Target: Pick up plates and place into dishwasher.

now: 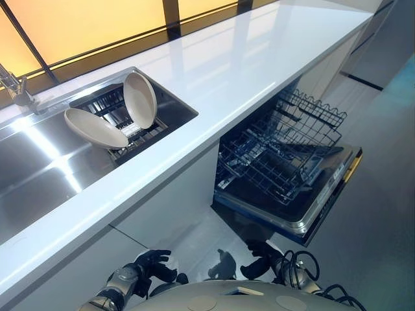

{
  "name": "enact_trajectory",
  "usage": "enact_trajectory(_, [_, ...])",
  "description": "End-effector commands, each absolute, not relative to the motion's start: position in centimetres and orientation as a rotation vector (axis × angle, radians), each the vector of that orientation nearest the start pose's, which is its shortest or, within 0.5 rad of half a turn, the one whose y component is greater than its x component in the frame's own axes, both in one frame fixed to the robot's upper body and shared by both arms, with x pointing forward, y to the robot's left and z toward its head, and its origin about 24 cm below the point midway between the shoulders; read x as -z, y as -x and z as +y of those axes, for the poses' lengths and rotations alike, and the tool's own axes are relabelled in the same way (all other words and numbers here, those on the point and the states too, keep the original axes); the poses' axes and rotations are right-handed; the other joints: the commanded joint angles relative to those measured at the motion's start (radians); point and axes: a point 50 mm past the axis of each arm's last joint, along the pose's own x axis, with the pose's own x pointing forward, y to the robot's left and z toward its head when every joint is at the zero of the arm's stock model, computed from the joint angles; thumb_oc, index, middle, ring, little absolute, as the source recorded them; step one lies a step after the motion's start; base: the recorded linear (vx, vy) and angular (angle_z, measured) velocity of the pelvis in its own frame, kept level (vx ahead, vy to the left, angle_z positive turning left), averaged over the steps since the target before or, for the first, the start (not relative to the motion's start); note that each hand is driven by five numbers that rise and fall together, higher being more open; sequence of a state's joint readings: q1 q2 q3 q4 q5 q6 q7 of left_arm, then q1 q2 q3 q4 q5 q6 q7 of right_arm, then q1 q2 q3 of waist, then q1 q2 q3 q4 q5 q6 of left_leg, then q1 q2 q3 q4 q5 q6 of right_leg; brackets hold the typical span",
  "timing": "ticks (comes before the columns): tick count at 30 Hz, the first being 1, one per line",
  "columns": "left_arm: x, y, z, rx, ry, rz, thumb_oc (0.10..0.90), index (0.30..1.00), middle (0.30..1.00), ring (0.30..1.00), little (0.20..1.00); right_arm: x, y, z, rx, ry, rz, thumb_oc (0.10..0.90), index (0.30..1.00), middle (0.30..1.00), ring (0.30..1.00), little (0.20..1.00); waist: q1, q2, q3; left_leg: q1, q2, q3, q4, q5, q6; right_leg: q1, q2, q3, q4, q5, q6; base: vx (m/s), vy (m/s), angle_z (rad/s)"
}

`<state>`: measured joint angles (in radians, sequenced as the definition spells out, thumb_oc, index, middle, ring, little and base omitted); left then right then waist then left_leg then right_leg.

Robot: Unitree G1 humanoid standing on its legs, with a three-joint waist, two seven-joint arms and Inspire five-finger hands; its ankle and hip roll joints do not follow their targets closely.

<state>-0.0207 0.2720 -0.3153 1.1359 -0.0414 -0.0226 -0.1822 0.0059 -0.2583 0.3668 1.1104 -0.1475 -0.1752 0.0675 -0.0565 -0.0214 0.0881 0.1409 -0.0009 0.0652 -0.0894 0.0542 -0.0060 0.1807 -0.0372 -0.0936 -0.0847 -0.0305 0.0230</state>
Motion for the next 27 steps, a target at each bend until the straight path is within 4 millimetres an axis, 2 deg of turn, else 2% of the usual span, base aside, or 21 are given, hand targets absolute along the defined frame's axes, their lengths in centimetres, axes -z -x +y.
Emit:
enact_trajectory(1, [15.88,-11.29,20.78,0.276,-0.274,1.174,0.8,0.9,0.9,0.9,0.9,14.51,-13.08,-19.3,-0.426,0.541,0.88,0.8,0.9,0.9,0.9,0.9,0.004,0.006,0.013,-0.009,-0.052,0.023,0.015,-0.094,0.021,-0.082,0.026,-0.019,0.076,-0.002,0.047,0.0,0.0,0.0])
enact_trajectory(27, [16.02,-11.07,20.87,0.255,-0.313,1.197,0.8,0.9,0.9,0.9,0.9,14.6,-13.34,-19.39,-0.408,0.533,0.899,0.8,0.9,0.9,0.9,0.9,0.009,0.01,0.003,-0.002,-0.051,0.021,0.016,-0.095,0.019,-0.071,0.027,-0.023,0.074,-0.007,0.043,0.0,0.0,0.0])
